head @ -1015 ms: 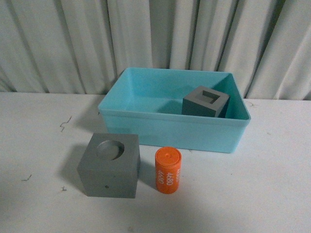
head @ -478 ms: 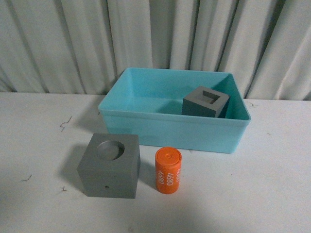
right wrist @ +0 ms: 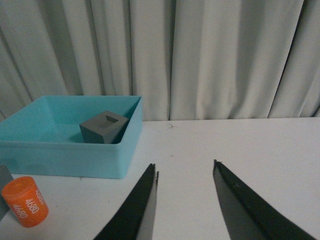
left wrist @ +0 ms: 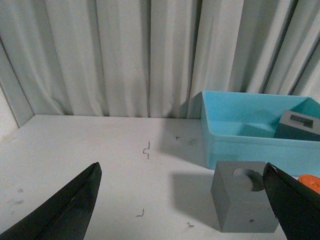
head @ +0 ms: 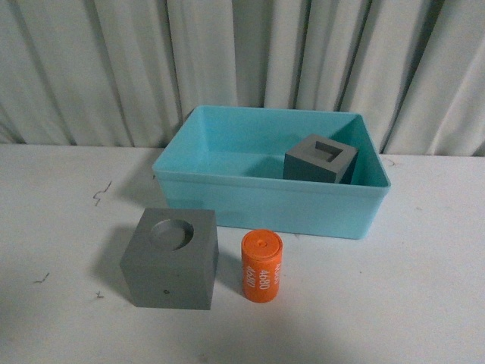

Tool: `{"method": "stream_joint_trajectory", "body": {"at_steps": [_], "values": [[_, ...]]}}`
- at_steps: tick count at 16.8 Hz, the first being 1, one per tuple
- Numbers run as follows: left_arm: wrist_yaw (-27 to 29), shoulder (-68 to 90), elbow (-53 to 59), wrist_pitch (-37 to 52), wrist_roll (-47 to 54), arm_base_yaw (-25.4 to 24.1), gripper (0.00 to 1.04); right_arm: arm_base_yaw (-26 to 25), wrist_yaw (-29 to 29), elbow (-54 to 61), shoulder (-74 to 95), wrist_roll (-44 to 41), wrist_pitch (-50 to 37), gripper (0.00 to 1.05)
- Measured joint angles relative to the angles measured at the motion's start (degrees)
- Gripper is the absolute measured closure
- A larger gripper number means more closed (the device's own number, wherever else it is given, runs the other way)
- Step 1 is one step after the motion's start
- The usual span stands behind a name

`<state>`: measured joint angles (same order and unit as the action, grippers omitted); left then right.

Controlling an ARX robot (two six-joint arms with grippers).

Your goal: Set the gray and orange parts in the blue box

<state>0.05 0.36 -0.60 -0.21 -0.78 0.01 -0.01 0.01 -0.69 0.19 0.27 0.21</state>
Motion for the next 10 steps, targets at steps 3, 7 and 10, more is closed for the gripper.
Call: {"method": "stream_joint_trajectory", "body": {"at_steps": [3,7,10], "values": [[0.00,0.00,0.00,0.00,0.00,0.00,0.07,0.00,0.00,0.00,0.02,0.00,0.00,0.30],[-1.01,0.94,-1.09,-4.15,-0.83,-0.44,0.07,0.00,0.00,0.00,0.00,0.00,0.00,0.06],[-6.05,23.26,-13.92,-25.75,-8.83,-2.54,0.07,0.00,-0.07,0.00,0.00,-0.02,-0.02,0.06]]}}
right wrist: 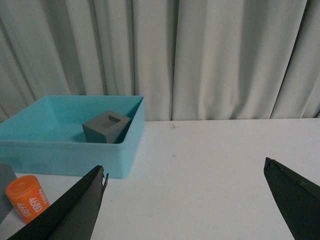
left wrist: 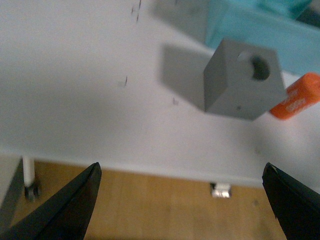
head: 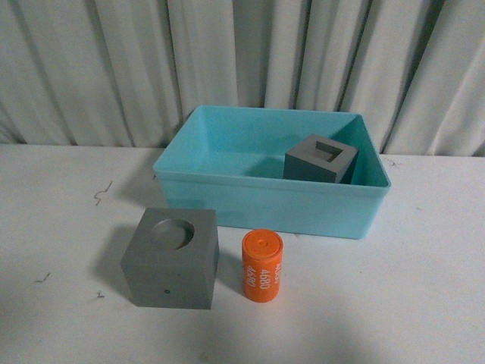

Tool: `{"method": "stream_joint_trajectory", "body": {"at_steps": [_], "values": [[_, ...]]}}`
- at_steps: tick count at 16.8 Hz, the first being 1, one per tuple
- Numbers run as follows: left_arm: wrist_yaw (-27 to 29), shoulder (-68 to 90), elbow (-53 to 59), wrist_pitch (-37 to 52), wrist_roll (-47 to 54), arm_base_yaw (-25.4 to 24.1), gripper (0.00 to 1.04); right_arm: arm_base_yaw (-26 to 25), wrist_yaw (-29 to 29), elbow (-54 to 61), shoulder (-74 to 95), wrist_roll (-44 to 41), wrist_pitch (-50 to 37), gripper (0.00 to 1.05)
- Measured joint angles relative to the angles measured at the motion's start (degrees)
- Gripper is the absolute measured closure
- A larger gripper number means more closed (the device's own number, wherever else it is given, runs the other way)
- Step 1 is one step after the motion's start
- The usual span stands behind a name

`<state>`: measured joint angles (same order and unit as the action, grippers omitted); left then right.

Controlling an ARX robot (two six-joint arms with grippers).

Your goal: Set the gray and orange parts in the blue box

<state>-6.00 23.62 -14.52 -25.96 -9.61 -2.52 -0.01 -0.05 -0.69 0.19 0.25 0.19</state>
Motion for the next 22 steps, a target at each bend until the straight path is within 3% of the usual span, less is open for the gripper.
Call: {"method": "stream_joint_trajectory", "body": {"at_steps": [5,8,10,22], "values": [[3.37,22.27,-7.89,14.75,-1.95,6.43,0.07,0.00,0.07,0.00,0.02,0.00,0.02,0.06],[9.22,38.03,-12.76,28.68,0.96,15.06,0.07,0.00,0.07,0.00,0.02,0.00,0.02,0.06],[14.73,58.18,-18.93,41.05,4.85,20.44,0.07,0.00,0.07,0.00,0.02,0.00,0.02,0.06],[18.95,78.12,-28.24,45.13,6.64,22.53,0.07,0.00,0.07,0.00,0.02,0.00,0.02,0.06]]}}
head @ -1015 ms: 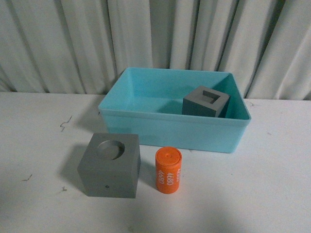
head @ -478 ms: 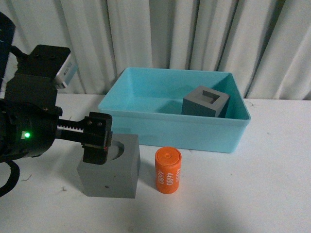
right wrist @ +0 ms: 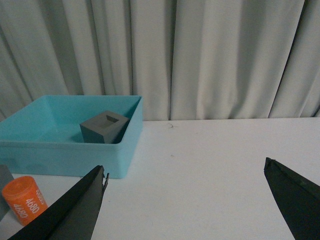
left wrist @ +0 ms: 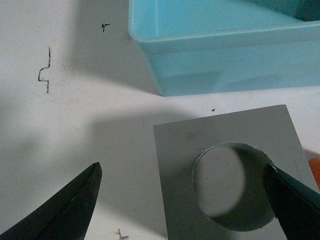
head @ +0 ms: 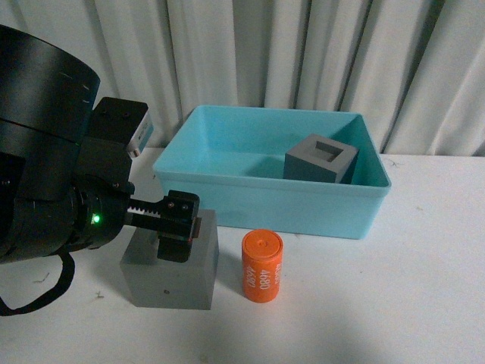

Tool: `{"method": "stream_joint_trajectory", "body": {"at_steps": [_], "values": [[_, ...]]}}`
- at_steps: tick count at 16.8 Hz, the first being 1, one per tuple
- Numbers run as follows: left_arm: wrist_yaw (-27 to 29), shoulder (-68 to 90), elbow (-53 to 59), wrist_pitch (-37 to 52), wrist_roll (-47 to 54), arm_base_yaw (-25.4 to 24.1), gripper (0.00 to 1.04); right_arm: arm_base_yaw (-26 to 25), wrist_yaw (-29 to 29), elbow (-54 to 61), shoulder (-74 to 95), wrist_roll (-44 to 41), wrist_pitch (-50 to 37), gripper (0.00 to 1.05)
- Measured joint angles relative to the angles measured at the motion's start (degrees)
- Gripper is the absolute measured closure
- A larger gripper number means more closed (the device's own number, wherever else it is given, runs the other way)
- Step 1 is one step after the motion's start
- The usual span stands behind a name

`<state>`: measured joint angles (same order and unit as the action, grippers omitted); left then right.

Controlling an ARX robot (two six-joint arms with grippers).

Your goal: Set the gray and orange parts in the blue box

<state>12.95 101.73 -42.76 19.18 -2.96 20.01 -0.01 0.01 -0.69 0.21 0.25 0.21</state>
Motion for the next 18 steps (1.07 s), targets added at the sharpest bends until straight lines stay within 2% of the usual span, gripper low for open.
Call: {"method": "stream_joint_trajectory", "body": {"at_steps": [11,18], "values": [[0.09,5.14,-1.31,1.51,0.00,-0.02,0.09,0.00,0.00,0.00,0.00,0.00,0.00,0.06],[-1.07,4.85,0.07,1.97,-0.79,-0.44,0.80,0.00,0.00,0.00,0.00,0.00,0.00,0.06]]}}
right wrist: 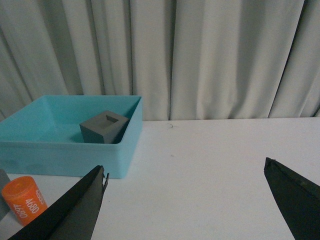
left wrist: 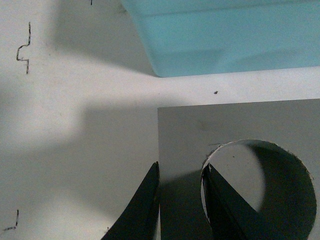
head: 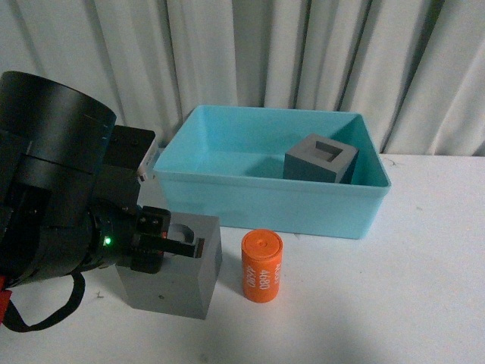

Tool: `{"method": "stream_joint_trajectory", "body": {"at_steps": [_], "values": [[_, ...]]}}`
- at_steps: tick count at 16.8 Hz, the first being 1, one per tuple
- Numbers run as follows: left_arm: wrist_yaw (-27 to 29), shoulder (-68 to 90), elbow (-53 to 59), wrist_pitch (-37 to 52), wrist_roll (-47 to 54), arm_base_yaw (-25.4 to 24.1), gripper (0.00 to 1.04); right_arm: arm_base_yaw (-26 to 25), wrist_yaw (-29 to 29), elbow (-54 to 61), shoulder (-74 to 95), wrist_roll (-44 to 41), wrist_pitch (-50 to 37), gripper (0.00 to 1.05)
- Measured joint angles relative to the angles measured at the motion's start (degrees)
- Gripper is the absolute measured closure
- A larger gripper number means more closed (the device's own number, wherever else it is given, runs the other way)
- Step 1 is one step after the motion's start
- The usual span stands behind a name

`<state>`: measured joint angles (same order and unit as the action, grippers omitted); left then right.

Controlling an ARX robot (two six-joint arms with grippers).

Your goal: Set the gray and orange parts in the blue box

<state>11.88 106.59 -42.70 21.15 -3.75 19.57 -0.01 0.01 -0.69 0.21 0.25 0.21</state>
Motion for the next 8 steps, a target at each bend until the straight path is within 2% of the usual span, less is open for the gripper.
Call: {"method": "stream_joint_trajectory", "body": {"at_steps": [1,3,8], "values": [[-0.26,-0.98,0.55,-0.44,-0.52,-0.02,0.84,0.00,0.00,0.00,0.00,0.00,0.00,0.06],[-0.98,-2.95,1.31,-2.25,-1.31,-0.28,0.86,0.00,0.00,0.00,0.00,0.00,0.00,0.06],[-4.90,-17.70,-0.31,-15.26,-3.80,-1.31,0.88,0.00,0.00,0.00,0.00,0.00,0.00,0.06]]}}
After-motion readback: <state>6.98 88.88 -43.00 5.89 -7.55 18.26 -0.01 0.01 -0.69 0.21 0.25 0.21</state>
